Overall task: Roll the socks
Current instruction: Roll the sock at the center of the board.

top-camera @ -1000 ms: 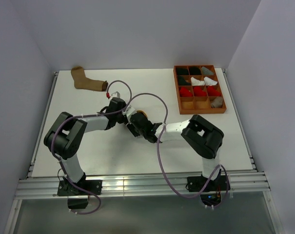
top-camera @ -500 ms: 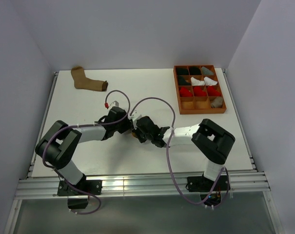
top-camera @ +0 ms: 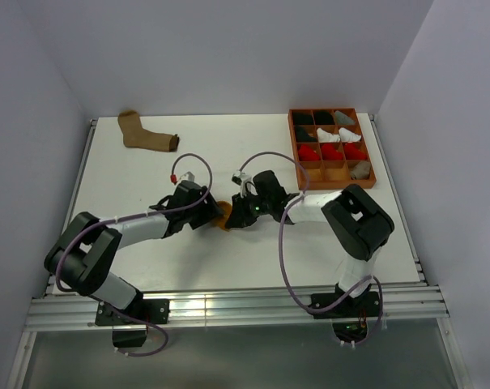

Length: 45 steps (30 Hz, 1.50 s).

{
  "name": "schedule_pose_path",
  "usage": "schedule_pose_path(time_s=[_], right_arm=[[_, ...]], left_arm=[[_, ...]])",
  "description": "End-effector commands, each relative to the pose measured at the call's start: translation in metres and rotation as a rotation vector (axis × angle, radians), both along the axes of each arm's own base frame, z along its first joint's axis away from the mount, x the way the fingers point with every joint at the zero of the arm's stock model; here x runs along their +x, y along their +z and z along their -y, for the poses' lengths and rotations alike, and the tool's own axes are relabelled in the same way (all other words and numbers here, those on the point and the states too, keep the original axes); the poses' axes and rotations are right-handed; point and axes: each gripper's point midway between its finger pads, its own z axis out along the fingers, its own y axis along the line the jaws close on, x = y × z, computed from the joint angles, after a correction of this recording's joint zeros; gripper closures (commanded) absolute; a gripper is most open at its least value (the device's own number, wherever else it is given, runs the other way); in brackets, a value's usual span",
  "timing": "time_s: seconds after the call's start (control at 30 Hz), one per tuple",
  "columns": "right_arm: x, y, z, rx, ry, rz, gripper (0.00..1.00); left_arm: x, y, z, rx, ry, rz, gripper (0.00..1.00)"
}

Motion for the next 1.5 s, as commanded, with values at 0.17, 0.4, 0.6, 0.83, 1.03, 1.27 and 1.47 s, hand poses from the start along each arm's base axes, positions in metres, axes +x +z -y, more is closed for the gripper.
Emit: schedule_pose_path(time_s=[0.17, 0.4, 0.6, 0.83, 1.03, 1.27, 1.47], right_arm=[[-0.005, 0.019, -0.011, 0.295, 0.103, -0.308, 1.00], [0.004, 0.014, -0.011, 0.284, 0.062, -0.416, 1.00], [0.008, 0.001, -0.014, 0.263, 0.027, -0.520, 1.00], [0.020, -0.002, -0.013, 0.236, -0.028, -0.498, 0.88], [0.029, 0.013, -0.005, 0.179, -0.064, -0.356, 0.62], [0.042, 0.038, 0.010, 0.052, -0.154, -0.026, 0.49], [0.042, 0.052, 0.011, -0.061, -0.212, 0.209, 0.47]], left_arm=[[-0.008, 0.011, -0.030, -0.037, 0.042, 0.066, 0.32], [-0.016, -0.009, -0.026, -0.063, 0.031, 0.020, 0.33], [-0.014, -0.019, -0.026, -0.048, 0.043, -0.004, 0.35], [-0.027, -0.048, -0.034, -0.010, 0.079, -0.114, 0.48], [-0.029, -0.063, -0.036, 0.039, 0.078, -0.177, 0.54], [-0.025, -0.062, -0.034, 0.076, 0.041, -0.190, 0.55], [-0.022, -0.059, -0.030, 0.087, 0.012, -0.196, 0.54]])
